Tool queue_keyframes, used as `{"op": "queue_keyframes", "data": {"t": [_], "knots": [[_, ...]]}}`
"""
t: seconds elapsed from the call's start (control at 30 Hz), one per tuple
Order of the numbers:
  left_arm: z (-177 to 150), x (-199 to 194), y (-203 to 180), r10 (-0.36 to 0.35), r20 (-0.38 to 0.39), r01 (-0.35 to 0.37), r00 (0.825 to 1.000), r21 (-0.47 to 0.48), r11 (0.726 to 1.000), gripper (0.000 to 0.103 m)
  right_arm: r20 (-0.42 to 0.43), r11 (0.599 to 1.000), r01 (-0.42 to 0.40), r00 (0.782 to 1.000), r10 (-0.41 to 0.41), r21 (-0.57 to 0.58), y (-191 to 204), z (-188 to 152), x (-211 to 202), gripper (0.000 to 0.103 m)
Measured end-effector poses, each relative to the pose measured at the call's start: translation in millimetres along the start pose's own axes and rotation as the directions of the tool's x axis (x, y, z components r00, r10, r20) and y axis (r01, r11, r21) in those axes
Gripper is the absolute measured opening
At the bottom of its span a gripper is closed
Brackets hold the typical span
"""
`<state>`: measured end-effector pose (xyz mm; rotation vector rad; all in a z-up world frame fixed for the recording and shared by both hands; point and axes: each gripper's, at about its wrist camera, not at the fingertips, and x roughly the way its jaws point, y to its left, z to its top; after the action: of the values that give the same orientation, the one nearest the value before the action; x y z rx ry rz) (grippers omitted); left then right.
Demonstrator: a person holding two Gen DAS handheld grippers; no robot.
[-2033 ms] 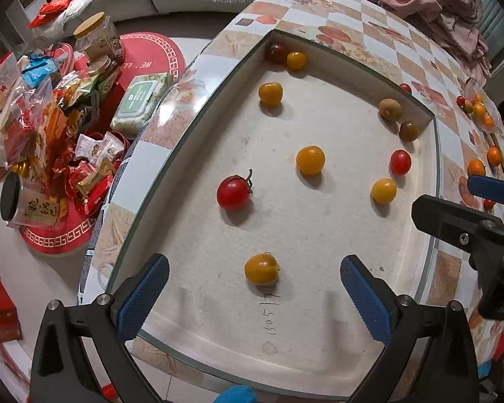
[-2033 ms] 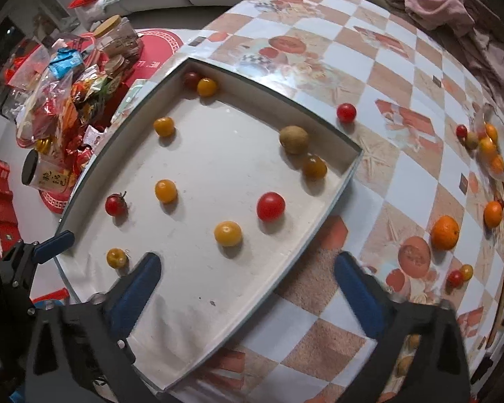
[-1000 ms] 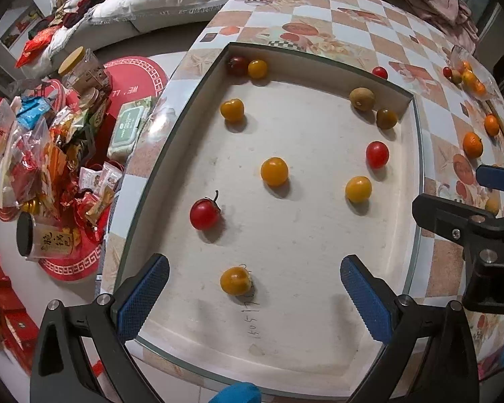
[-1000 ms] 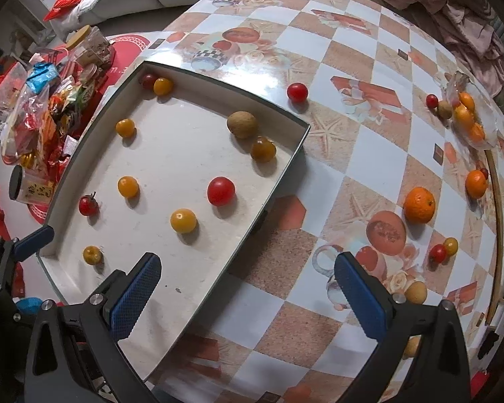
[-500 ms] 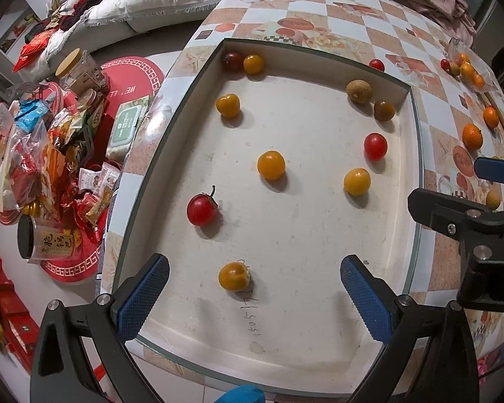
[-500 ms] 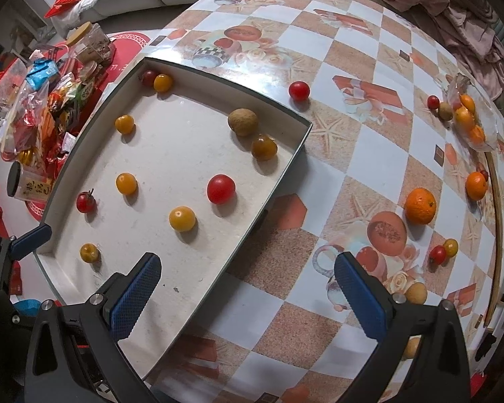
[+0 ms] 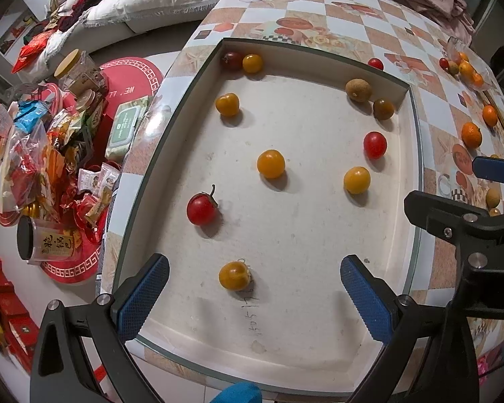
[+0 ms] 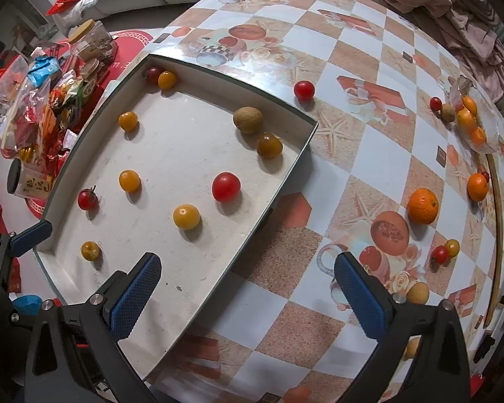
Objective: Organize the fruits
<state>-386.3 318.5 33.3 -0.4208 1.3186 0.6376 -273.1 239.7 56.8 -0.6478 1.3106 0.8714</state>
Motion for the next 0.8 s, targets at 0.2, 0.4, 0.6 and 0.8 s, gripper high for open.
{"op": "queue_keyframes", "data": {"t": [0.2,0.4,0.6,0.8], "knots": [[-1.4,0.9,-0.8,-0.002,-0.001,0.002,1.000,0.004,1.000,0.103,0.000,1.000,0.000,1.000,0.000,0.000,0.2,-0.1,-0.2,0.103],[-1.6,0.9,-2.1,-0.008,0.000,0.008,1.000,0.012,1.000,0.103,0.000,1.000,0.000,1.000,0.000,-0.001,0.9,-0.9,-0.8,0.103],[-1.8,0.4,-3.1,-0.011,0.002,0.011,1.000,0.014,1.000,0.103,0.000,1.000,0.000,1.000,0.000,-0.001,1.5,-1.2,-1.2,0.103],[-1.8,-0.9,-3.7,-0.032,0.012,0.032,0.999,0.005,0.999,0.103,-0.001,1.000,0.000,1.000,0.000,-0.003,1.6,-1.6,-1.2,0.103]]}}
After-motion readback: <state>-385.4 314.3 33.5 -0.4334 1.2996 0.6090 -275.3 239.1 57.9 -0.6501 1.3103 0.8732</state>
